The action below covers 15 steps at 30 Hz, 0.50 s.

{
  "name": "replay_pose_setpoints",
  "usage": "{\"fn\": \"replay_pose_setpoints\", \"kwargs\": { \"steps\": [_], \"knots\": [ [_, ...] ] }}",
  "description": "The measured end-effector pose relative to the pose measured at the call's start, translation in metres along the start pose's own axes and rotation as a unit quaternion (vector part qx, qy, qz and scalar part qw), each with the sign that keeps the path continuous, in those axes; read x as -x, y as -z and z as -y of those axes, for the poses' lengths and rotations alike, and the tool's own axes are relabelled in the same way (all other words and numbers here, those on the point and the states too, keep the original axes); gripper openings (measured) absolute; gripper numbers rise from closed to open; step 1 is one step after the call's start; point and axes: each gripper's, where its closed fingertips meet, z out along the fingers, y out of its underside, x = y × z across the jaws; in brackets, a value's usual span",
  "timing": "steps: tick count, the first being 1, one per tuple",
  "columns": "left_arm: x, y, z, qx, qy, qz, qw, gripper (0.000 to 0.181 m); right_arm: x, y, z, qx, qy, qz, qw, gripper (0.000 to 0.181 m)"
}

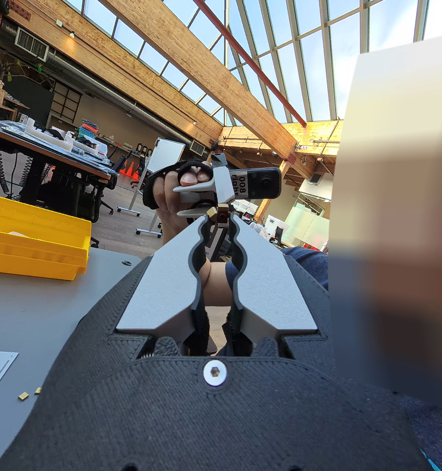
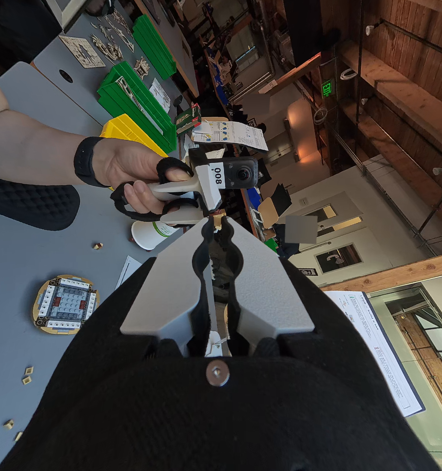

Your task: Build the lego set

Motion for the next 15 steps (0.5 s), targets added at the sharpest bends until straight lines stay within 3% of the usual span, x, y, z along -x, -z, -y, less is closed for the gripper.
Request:
{"fn": "replay_pose_setpoints", "kwargs": {
  "steps": [15],
  "knots": [
    [0.011,0.003,0.003,-0.011,-0.002,0.016,1.000,0.013,-0.002,-0.003,-0.011,0.025,-0.004,-0.029,0.999,0.005]
  ]
}}
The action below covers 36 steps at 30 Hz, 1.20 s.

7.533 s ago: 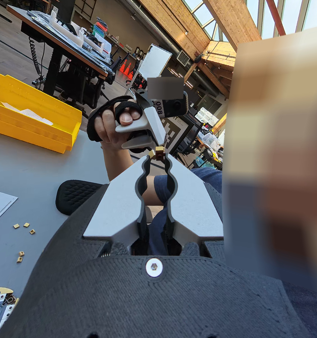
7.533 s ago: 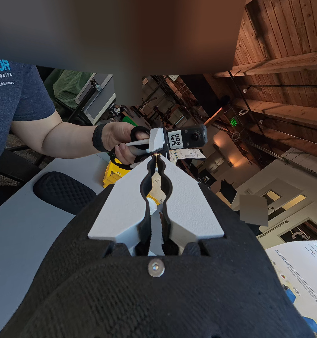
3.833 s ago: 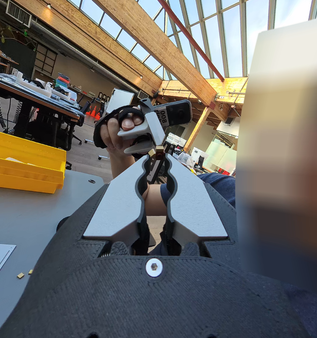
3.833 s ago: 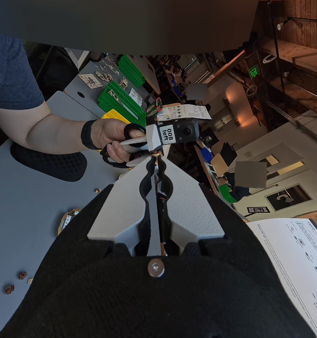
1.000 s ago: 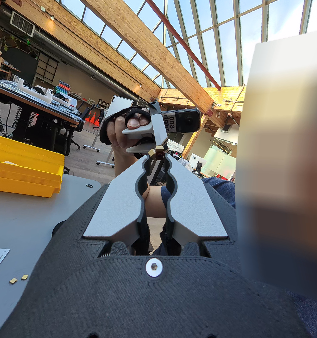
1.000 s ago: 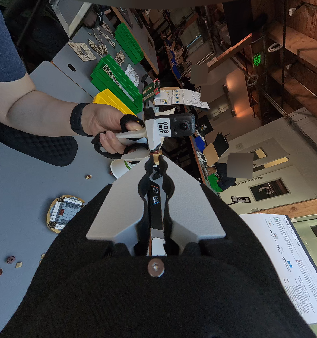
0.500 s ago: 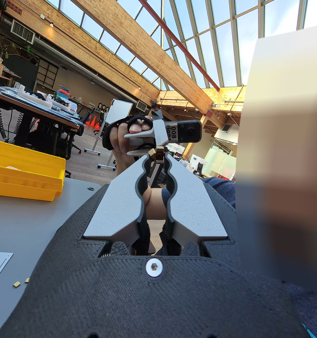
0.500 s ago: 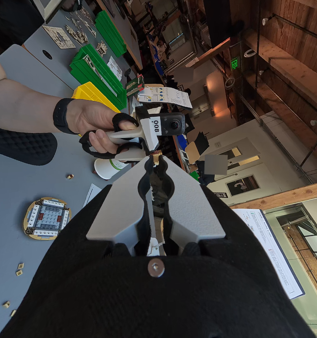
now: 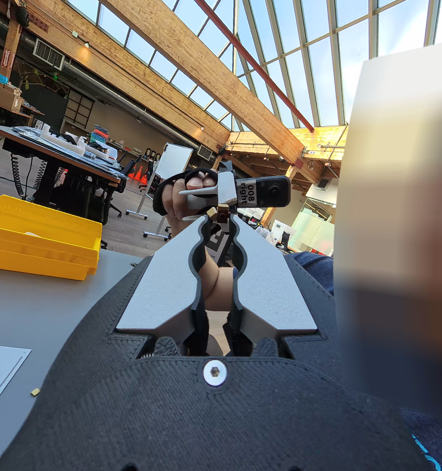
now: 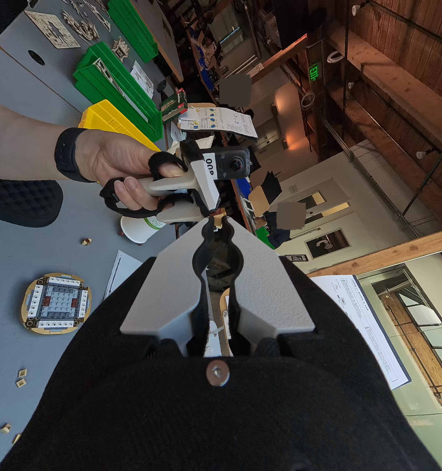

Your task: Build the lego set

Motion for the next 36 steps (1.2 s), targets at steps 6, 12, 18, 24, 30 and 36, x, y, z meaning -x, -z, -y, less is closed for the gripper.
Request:
{"fn": "replay_pose_setpoints", "kwargs": {
  "steps": [6,12,18,24,30,36],
  "knots": [
    [0.002,0.000,0.005,-0.031,0.031,-0.024,0.999,0.012,-0.003,-0.004,-0.002,0.010,0.000,-0.004,1.000,0.013],
    [0.004,0.000,0.012,-0.076,0.039,-0.025,0.996,0.012,-0.008,-0.007,-0.004,0.015,0.013,-0.070,0.997,0.020],
    [0.009,-0.001,0.013,-0.096,0.047,-0.023,0.994,0.013,-0.015,-0.011,-0.008,0.029,0.030,-0.161,0.986,0.016],
    [0.010,-0.003,0.012,-0.098,0.041,-0.018,0.994,0.013,-0.016,-0.009,-0.009,0.034,0.030,-0.182,0.982,0.015],
    [0.009,-0.007,0.006,-0.072,0.040,-0.023,0.996,0.013,-0.011,-0.003,-0.009,0.028,0.035,-0.177,0.983,0.015],
    [0.010,-0.007,0.000,-0.038,0.036,-0.027,0.998,0.014,-0.005,-0.002,-0.010,0.024,0.028,-0.136,0.990,0.015]
  ]
}}
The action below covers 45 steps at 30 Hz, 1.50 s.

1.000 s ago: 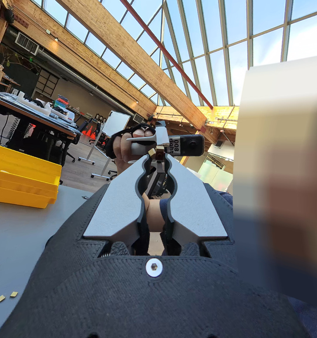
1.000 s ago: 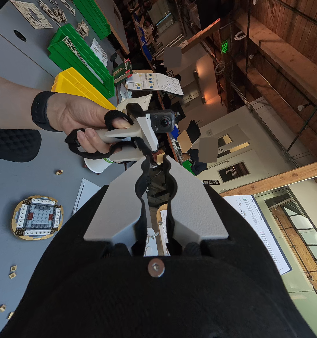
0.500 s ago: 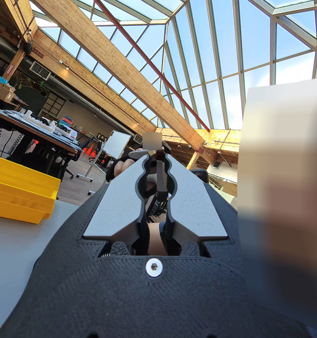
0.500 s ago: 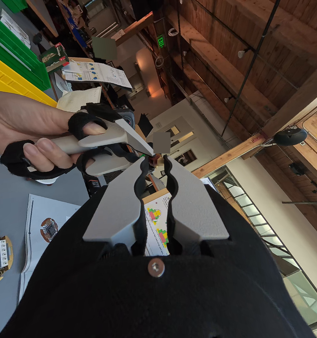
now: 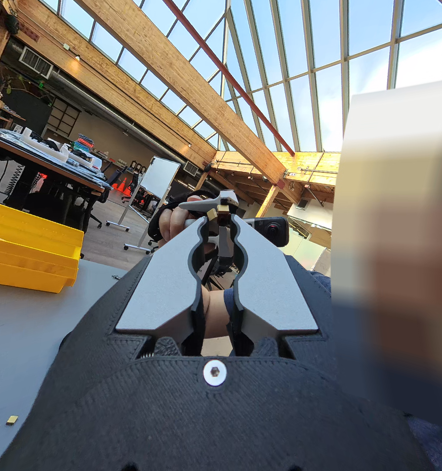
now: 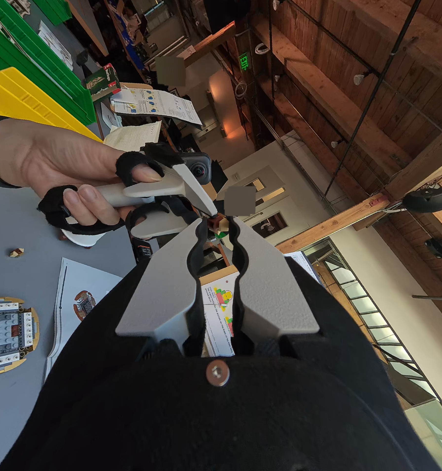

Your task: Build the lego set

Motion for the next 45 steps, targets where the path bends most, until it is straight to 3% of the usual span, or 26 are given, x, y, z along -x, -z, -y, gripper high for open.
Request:
{"fn": "replay_pose_setpoints", "kwargs": {
  "steps": [11,22,45],
  "knots": [
    [0.002,0.004,-0.007,0.044,-0.012,0.006,0.999,0.014,0.010,0.001,-0.001,0.006,-0.013,0.066,0.998,0.015],
    [0.006,0.003,0.007,-0.037,0.016,0.004,0.999,0.014,-0.003,-0.006,-0.008,0.033,0.038,-0.026,0.998,0.017],
    [0.008,0.002,0.010,-0.072,0.022,-0.004,0.997,0.014,-0.007,-0.007,-0.011,0.046,0.031,-0.037,0.998,0.015]
  ]
}}
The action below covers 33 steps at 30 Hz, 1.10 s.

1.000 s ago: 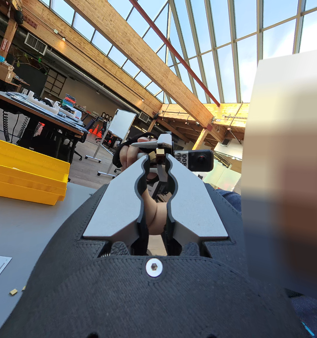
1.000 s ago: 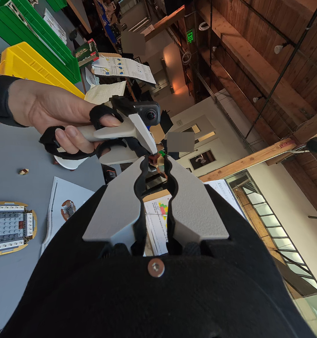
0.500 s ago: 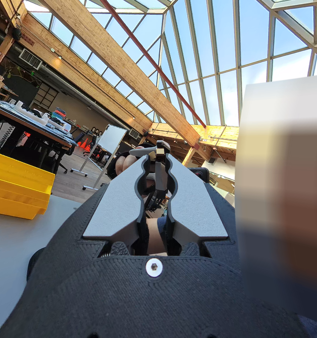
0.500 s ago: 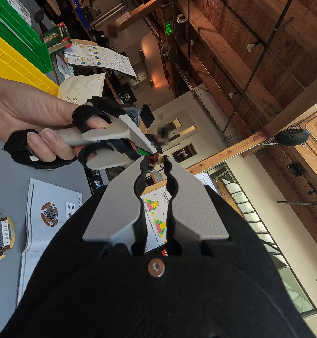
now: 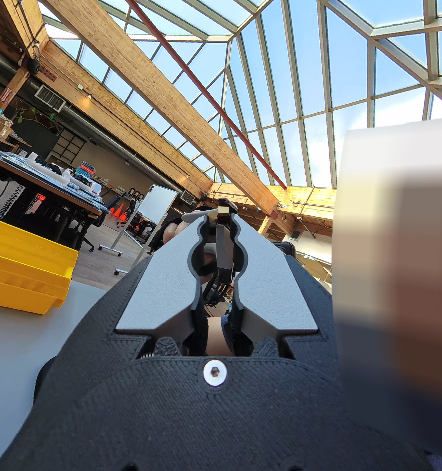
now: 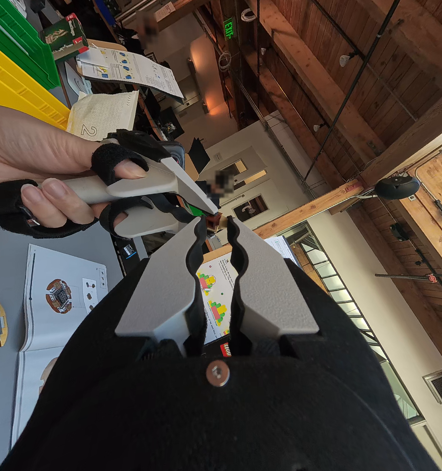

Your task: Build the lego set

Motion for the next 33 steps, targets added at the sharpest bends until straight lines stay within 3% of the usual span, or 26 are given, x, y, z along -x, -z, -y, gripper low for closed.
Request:
{"fn": "replay_pose_setpoints", "kwargs": {
  "steps": [17,27,30,33],
  "knots": [
    [0.002,0.002,0.004,-0.017,0.010,-0.005,1.000,0.014,0.000,-0.003,-0.003,0.008,0.022,-0.025,0.999,0.013],
    [-0.006,0.006,0.009,-0.007,0.008,-0.019,1.000,0.014,0.003,-0.005,0.004,-0.029,-0.044,0.016,0.998,0.025],
    [-0.007,0.005,0.004,0.035,-0.050,0.002,0.998,0.014,0.006,0.000,0.004,-0.040,-0.108,0.054,0.992,0.026],
    [-0.008,0.004,-0.002,0.082,-0.157,0.046,0.983,0.014,0.012,0.009,0.006,-0.064,-0.278,0.149,0.947,0.026]
  ]
}}
